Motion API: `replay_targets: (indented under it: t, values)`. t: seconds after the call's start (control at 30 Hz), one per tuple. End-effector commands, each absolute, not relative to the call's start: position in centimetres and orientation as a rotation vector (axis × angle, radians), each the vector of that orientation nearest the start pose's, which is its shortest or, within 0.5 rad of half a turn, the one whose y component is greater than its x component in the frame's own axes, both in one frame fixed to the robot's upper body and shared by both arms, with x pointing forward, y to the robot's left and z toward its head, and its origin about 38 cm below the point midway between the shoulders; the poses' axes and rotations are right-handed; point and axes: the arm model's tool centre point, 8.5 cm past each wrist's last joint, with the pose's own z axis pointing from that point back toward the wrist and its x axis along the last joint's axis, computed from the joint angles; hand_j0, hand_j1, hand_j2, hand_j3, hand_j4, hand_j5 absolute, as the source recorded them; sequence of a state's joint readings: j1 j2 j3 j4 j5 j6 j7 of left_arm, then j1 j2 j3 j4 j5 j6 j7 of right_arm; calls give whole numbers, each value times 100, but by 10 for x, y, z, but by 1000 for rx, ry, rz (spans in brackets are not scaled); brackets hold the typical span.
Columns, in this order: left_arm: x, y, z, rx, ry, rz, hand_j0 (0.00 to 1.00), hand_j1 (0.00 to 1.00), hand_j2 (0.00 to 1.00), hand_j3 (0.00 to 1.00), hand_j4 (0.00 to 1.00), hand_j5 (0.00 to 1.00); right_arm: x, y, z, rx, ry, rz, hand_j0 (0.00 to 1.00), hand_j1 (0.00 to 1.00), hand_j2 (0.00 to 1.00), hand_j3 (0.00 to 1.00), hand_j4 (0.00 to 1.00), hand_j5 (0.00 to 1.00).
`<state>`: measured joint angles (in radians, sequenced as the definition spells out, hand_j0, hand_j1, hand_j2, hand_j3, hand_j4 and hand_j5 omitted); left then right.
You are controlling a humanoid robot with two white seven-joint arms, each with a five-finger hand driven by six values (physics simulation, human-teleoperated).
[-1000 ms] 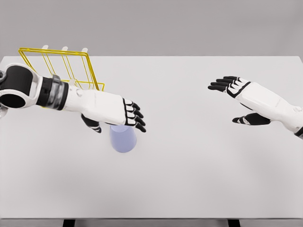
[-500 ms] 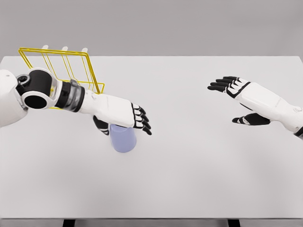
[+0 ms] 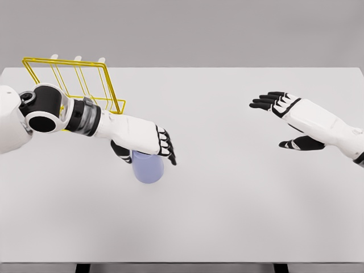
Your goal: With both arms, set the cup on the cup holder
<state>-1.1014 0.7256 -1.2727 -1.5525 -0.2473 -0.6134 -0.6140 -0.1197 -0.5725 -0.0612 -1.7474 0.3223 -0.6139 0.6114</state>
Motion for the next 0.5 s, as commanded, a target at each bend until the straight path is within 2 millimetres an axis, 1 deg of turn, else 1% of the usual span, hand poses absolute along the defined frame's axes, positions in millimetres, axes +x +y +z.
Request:
replay_targets:
  t: [0.0, 0.1, 0.17, 0.23, 0.47]
  values:
    - [411, 165, 219, -10, 1476, 3003, 76, 76, 76, 76, 76, 76, 355, -319, 218, -408, -1782, 1647, 100, 100, 100, 100, 100, 100]
    - [411, 164, 218, -7, 1476, 3002, 67, 67, 67, 67, 67, 67, 355, -319, 218, -408, -1782, 1647, 100, 100, 100, 100, 100, 100]
    - [410, 165, 218, -7, 1476, 3002, 64, 64, 64, 64, 64, 64, 355, -319, 218, -408, -1782, 1647, 100, 100, 100, 100, 100, 100]
    - [410, 165, 218, -7, 1476, 3002, 58, 58, 58, 58, 58, 58, 355, -319, 218, -407, -1781, 1646, 100, 100, 100, 100, 100, 100]
    - [411, 164, 221, -12, 1480, 2998, 47, 47, 47, 47, 47, 47, 355, -318, 217, -405, -1782, 1648, 100, 100, 100, 100, 100, 100]
